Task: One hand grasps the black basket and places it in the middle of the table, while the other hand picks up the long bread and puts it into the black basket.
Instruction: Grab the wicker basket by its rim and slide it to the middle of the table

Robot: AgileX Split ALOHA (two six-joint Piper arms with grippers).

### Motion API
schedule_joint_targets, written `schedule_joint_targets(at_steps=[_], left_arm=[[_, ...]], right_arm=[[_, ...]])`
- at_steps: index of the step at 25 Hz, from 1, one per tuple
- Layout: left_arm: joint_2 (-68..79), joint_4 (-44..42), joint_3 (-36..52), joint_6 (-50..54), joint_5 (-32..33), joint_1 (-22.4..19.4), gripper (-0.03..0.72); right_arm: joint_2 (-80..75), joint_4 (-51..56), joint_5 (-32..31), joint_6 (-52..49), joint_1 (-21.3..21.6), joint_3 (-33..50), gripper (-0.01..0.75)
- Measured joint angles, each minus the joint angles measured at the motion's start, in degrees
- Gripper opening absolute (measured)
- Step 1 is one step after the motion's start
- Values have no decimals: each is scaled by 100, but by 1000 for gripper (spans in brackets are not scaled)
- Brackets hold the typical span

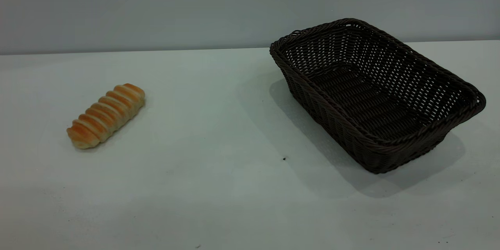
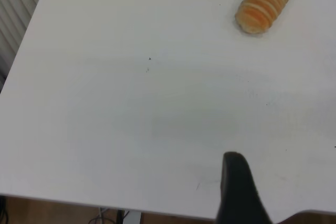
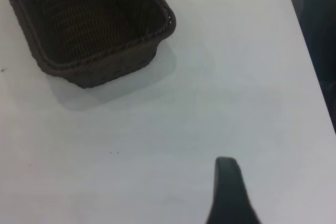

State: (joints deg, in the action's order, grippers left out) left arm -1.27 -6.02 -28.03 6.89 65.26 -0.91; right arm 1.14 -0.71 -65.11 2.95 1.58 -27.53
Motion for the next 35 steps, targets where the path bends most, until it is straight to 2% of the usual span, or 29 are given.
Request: schedule_joint_targets(at_steps=[26,35], left_arm=[[0,-90,0,5,-75,0,483],[291,116,-48,-42,-951,0,483]], right_arm=[[0,0,0,0,0,0,510],[-316,71,117,13,0,-33,510]])
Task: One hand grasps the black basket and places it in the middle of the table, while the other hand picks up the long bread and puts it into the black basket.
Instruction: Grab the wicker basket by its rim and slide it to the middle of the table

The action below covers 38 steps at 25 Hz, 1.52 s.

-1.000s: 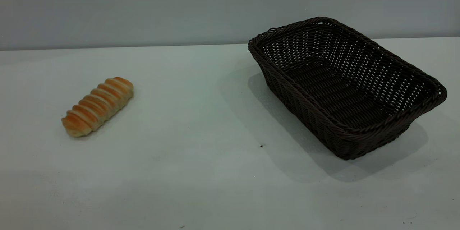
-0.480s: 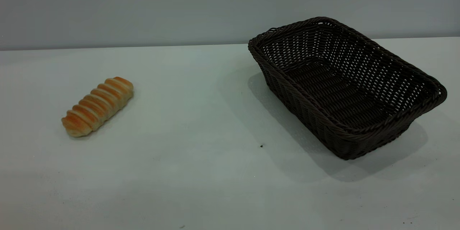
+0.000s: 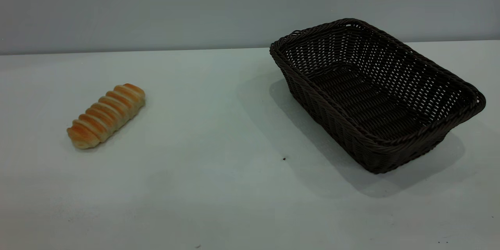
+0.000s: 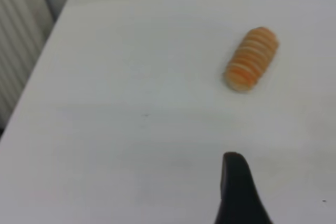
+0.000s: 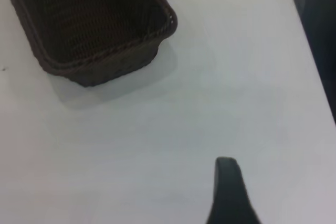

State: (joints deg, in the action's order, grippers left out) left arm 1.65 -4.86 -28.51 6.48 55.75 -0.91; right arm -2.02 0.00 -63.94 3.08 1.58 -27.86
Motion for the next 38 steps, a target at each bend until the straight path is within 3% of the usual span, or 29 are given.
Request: schedule_joint_targets(at_steps=[10,18,31,38], left_arm=[[2565,290,-378,-5,-1014,0,483],[4046,323,-1108,181,-1264,0,483],[4214,333,-1196,331,-1277,0,483],[4214,333,-1196,338,-1212,0,483]], right_arm=[[-3238,1412,1254,1062,0,-413,510],[-5564,2856,2451,1357,0,-432,510],[-8080,3884,3598,1655,0,-749,510],[-9354,5058,4041,1722,0,-1128,510]])
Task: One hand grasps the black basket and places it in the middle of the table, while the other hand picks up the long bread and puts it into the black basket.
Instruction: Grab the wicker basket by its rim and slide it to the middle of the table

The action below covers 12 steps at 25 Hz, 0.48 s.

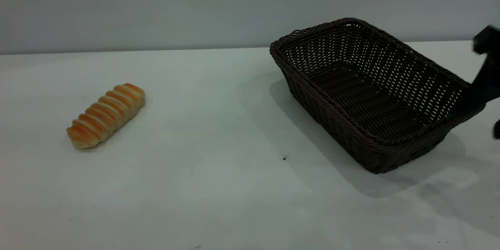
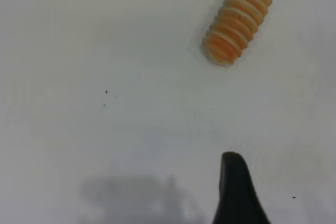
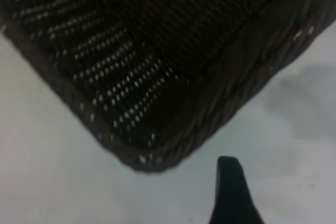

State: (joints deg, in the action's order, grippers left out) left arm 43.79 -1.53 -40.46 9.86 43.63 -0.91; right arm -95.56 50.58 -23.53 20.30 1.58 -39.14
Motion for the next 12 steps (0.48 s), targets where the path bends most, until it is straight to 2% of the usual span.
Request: schedule_joint_targets(at_steps=[9,12], left_arm=[[0,0,0,0,12,0,483],[0,0,0,0,12,0,483]], right_arm=[[-930,1269,71,868,0,-445,510],[-1076,1541,372,964,0,-473,510]])
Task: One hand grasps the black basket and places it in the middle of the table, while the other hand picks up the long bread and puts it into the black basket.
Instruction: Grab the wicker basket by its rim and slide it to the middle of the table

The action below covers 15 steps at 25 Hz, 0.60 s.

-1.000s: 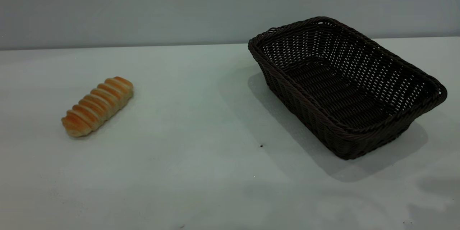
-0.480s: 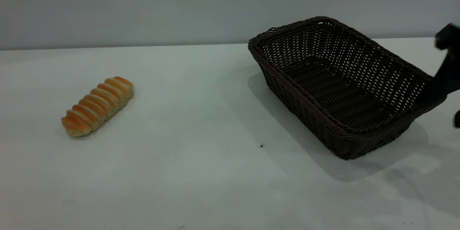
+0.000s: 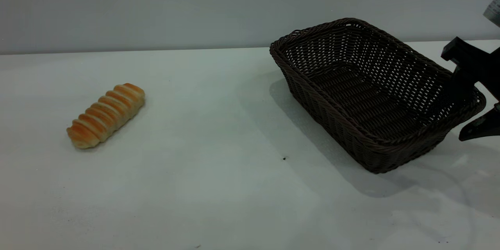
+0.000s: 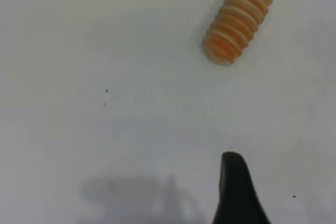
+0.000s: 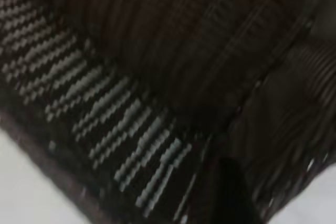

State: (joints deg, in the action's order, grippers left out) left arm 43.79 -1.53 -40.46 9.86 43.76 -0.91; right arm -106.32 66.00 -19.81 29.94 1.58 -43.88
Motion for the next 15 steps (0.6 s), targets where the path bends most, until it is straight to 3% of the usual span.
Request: schedule_joint_targets(at_steps=[5,10,12,15], left_arm=[[0,0,0,0,0,0,483],[0,0,0,0,0,0,483],[0,0,0,0,0,0,483],[0,0,0,0,5,0,483]], right_arm=[[-427,490,638,59,0,-156,510],[-1145,741,492,113,0,-843,498],[-1371,746,403,113,0,-1068,459],[-1497,715,299,113,0,-1177,325]])
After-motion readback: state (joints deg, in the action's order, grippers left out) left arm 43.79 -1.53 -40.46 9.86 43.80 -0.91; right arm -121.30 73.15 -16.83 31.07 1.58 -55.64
